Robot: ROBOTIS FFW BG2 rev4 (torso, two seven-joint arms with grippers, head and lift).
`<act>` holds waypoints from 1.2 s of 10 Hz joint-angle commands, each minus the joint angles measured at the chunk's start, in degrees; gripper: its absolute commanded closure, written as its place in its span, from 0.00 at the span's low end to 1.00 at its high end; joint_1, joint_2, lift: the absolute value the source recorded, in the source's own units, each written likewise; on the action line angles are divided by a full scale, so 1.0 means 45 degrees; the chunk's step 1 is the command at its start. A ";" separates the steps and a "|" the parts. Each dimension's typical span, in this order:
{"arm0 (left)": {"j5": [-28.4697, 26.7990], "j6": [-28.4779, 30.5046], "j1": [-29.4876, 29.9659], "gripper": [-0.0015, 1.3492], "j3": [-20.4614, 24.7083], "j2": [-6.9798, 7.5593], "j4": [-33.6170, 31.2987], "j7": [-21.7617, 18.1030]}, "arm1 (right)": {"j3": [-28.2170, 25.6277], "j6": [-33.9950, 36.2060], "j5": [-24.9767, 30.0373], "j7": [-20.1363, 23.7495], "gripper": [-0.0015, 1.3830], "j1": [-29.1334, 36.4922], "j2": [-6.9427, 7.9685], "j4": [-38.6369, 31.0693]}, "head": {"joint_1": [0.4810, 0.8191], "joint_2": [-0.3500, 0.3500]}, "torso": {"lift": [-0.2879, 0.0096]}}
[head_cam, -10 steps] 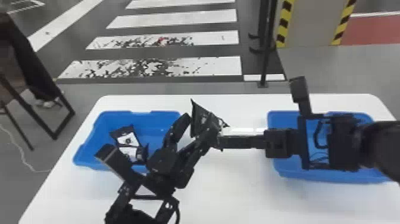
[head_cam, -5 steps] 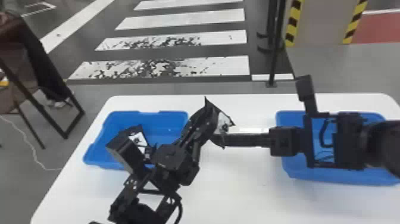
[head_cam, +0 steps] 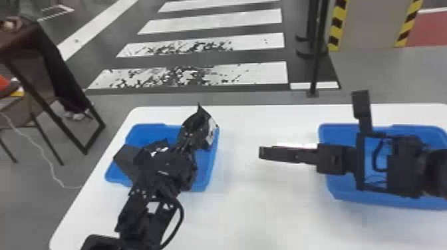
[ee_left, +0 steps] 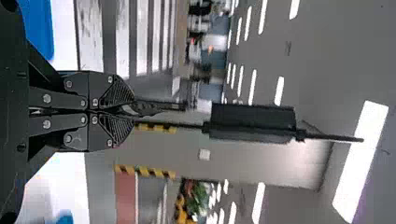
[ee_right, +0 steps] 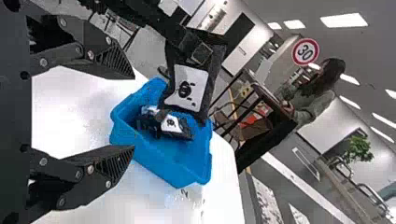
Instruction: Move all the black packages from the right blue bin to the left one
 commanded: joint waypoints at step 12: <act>0.3943 -0.1341 0.1402 0.24 0.0569 -0.0449 0.0489 -0.0553 | -0.4978 0.3479 0.8582 -0.6184 0.16 0.2875 0.0775 -0.4700 | 0.63 0.44 | 0.50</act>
